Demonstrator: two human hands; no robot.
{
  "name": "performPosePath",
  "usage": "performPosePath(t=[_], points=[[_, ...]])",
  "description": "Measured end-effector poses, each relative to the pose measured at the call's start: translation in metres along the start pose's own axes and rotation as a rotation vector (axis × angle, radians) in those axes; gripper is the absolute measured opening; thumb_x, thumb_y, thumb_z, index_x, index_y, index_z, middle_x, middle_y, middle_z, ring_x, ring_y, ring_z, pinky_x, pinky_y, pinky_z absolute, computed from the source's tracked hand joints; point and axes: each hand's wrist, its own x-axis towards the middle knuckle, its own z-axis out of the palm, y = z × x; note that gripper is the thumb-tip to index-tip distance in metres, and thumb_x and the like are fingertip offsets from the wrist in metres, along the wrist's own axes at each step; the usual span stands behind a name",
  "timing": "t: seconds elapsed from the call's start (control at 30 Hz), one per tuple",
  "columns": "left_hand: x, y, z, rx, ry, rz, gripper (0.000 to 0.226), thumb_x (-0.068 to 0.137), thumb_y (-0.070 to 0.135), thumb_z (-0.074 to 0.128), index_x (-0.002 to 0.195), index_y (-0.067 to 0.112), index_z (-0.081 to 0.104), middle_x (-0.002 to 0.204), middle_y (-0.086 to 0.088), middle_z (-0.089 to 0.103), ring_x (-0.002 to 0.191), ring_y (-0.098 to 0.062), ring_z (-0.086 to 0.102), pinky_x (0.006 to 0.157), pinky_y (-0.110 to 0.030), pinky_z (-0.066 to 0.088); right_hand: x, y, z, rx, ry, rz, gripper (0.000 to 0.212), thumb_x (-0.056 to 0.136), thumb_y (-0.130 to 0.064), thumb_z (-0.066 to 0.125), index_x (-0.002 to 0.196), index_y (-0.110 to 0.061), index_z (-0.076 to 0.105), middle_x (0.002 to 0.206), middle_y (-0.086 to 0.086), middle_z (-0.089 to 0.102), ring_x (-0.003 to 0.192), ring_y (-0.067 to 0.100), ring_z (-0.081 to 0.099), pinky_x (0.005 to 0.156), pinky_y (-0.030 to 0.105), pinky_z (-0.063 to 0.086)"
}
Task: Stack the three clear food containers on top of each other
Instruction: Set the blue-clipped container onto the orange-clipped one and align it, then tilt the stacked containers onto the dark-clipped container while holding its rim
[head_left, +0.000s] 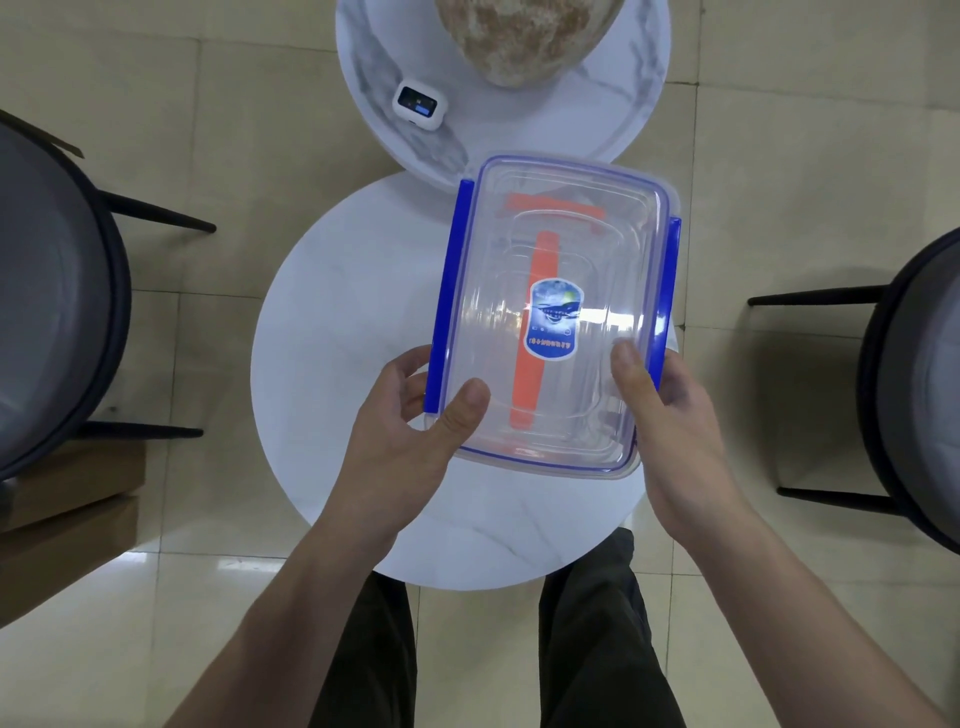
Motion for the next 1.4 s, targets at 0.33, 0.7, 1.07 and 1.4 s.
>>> performPosePath(t=[0.33,0.7,1.07,1.4], points=[[0.002,-0.023,-0.022,-0.139,0.163,-0.106,0.073,0.077,0.076,0.041,0.122,0.024,0.065,0.122,0.007,0.071,0.116,-0.012,0.066,0.103,-0.042,0.053,-0.007,0.055,-0.025,0.093,0.252,0.136,0.031,0.102,-0.032,0.048,0.112,-0.011,0.069,0.115,0.005,0.074,0.107,0.021,0.071,0.091,0.037,0.054],[0.020,-0.065,-0.055,-0.118,0.253,-0.206,0.017,0.103,0.028,0.052,0.105,0.021,0.068,0.104,0.004,0.074,0.101,-0.016,0.070,0.095,-0.037,0.055,-0.045,0.135,0.043,-0.095,0.106,0.462,0.014,0.100,-0.007,0.054,0.105,-0.003,0.067,0.109,0.024,0.073,0.085,0.032,0.068,0.076,0.037,0.053],[0.059,-0.070,-0.061,0.015,0.141,-0.138,0.009,0.096,0.029,0.059,0.100,0.029,0.067,0.107,0.002,0.073,0.103,-0.018,0.069,0.097,-0.039,0.055,-0.027,0.117,0.155,-0.099,-0.123,0.527,0.012,0.101,-0.019,0.055,0.104,-0.015,0.066,0.101,0.012,0.076,0.093,0.032,0.073,0.087,0.039,0.058],[0.132,-0.060,-0.039,0.183,0.060,-0.014,0.037,0.095,0.033,0.065,0.126,0.013,0.064,0.099,0.009,0.066,0.096,-0.011,0.061,0.086,-0.023,0.046,0.003,0.115,0.184,0.684,0.120,0.801,0.046,0.099,-0.037,0.061,0.129,-0.004,0.049,0.108,0.015,0.069,0.095,0.027,0.067,0.093,0.041,0.050]])
